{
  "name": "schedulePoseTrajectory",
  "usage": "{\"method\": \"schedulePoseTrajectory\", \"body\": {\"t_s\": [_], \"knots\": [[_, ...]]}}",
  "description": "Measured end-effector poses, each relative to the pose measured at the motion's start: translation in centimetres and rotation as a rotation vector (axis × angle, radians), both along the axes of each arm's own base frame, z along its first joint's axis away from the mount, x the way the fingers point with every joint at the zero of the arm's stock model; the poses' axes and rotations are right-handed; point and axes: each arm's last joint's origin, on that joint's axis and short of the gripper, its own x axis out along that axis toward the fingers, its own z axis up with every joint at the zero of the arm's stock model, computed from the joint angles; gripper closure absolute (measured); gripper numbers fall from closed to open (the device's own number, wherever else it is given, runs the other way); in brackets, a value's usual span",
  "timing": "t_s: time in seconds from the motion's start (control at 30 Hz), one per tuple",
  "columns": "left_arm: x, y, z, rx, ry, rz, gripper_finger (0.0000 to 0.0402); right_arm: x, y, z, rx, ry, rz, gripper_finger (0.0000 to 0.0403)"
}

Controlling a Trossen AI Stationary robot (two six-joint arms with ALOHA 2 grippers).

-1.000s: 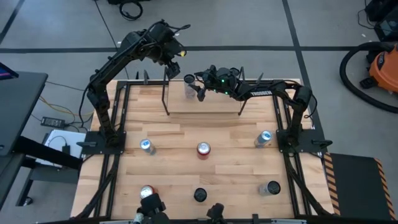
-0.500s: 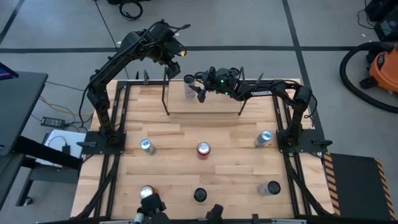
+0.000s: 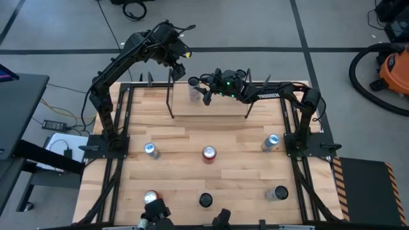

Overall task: Place canned beverage on shelf
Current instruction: Put the top white-pink soda can on the shelf

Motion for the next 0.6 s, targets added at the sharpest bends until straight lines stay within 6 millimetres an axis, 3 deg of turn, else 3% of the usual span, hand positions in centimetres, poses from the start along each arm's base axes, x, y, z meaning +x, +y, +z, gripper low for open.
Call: {"method": "schedulePoseTrajectory", "body": {"t_s": [0.37, 0.6], "knots": [[0.0, 0.0, 0.0, 0.0, 0.0, -0.001, 0.0111, -0.6, -0.7, -0.4, 0.01, 0.063, -0.077, 0.0175], [0.0, 0.0, 0.0, 0.001, 0.001, -0.001, 0.0111, -1.6, -0.6, 1.2, 0.004, 0.082, -0.083, 0.0175]]}}
